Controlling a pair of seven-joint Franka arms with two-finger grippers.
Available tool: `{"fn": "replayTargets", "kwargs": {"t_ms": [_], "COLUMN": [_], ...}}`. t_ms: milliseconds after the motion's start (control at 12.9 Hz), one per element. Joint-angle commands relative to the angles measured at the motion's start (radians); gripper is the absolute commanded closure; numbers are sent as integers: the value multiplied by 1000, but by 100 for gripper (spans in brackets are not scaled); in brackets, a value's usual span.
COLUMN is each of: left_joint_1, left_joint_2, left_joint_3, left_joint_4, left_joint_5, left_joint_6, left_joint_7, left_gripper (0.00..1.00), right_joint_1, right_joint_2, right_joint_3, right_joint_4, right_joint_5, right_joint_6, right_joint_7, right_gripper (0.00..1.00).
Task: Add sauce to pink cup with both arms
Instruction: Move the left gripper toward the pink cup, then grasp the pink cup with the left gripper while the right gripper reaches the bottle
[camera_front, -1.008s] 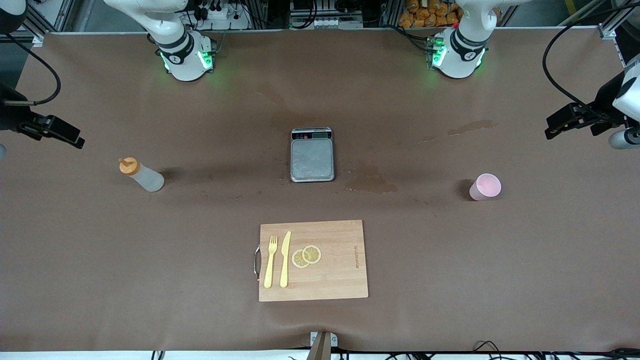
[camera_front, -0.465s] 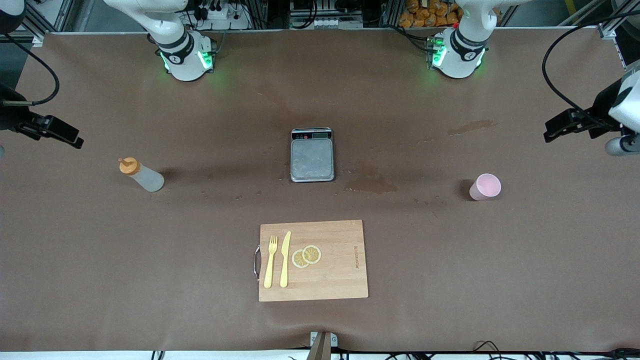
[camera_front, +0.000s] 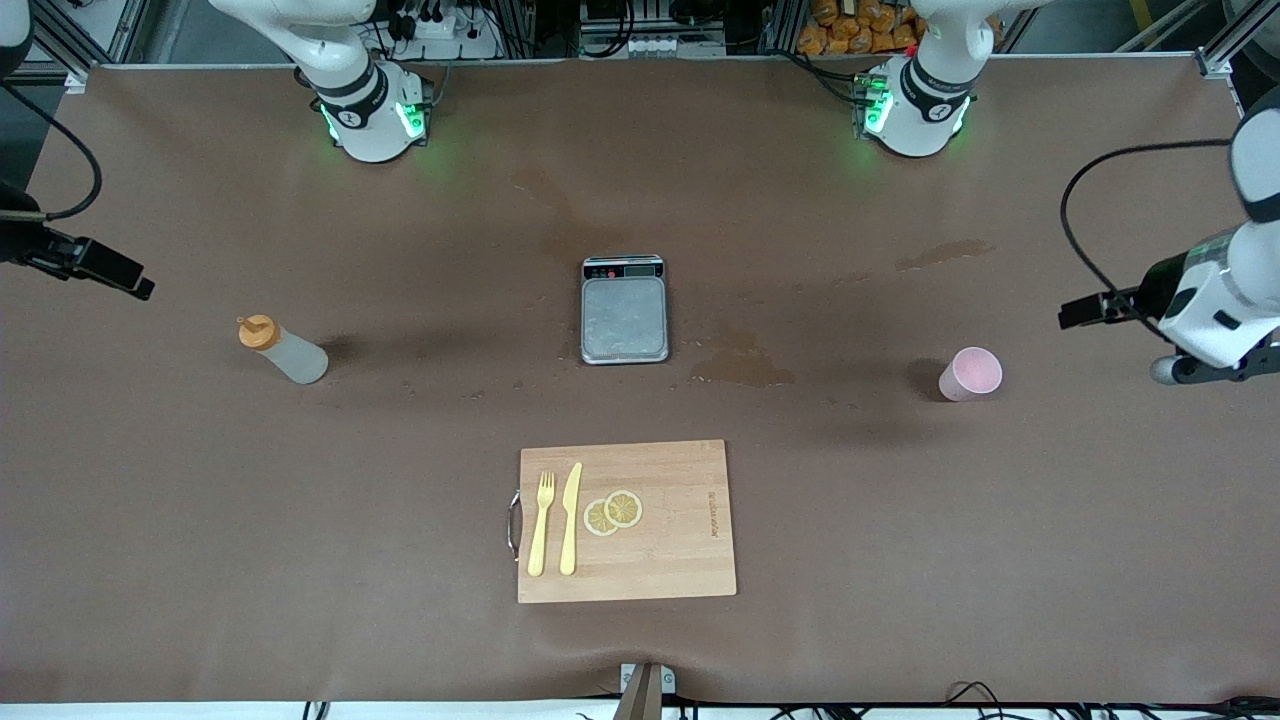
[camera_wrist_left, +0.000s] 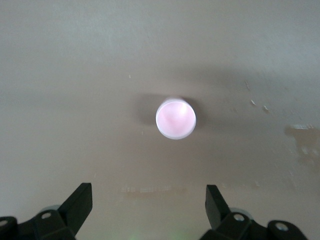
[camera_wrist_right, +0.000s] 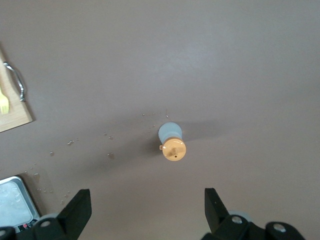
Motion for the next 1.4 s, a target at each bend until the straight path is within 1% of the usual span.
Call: {"fn": "replayTargets", "kwargs": {"t_ms": [0, 233, 388, 543, 698, 853, 1008, 1085, 1163, 1240, 1318], "left_joint_1": [17, 31, 32, 55, 55, 55, 55, 55, 55, 52, 51], "left_joint_2": [-36, 1, 20, 47, 81, 105, 127, 138, 145, 153, 159], "left_joint_3": [-6, -6, -5, -6, -5, -5, -6, -5, -5, -5, -5], "left_joint_4": [-201, -335, -391, -427, -430, -430, -430, -430, -428, -425, -421], "left_joint_5": [21, 21, 21, 23, 23, 21, 23, 21, 21, 21, 21], "left_joint_6": [211, 434, 497, 555, 577, 592, 618, 629, 637, 637, 637], "left_joint_7": [14, 14, 14, 16, 16, 6, 5, 6, 6, 3, -1], "left_gripper": [0, 0, 0, 0, 1, 9, 20, 30, 41, 56, 74], "right_joint_1": [-55, -92, -113, -160, -231, -291, -357, -390, -417, -447, -469], "right_joint_2": [42, 104, 157, 220, 295, 352, 403, 436, 482, 531, 567], "right_joint_3": [14, 14, 14, 14, 14, 12, 14, 14, 14, 14, 12], "right_joint_4": [1, 7, 13, 29, 58, 79, 84, 81, 83, 83, 83], "right_joint_5": [22, 23, 31, 95, 193, 274, 349, 401, 463, 529, 578], "right_joint_6": [-10, -15, -15, -18, -38, -52, -52, -74, -120, -139, -138], "right_joint_7": [13, 8, 5, 19, 23, 34, 103, 126, 150, 164, 169], "right_gripper": [0, 0, 0, 0, 0, 0, 0, 0, 0, 0, 0]}}
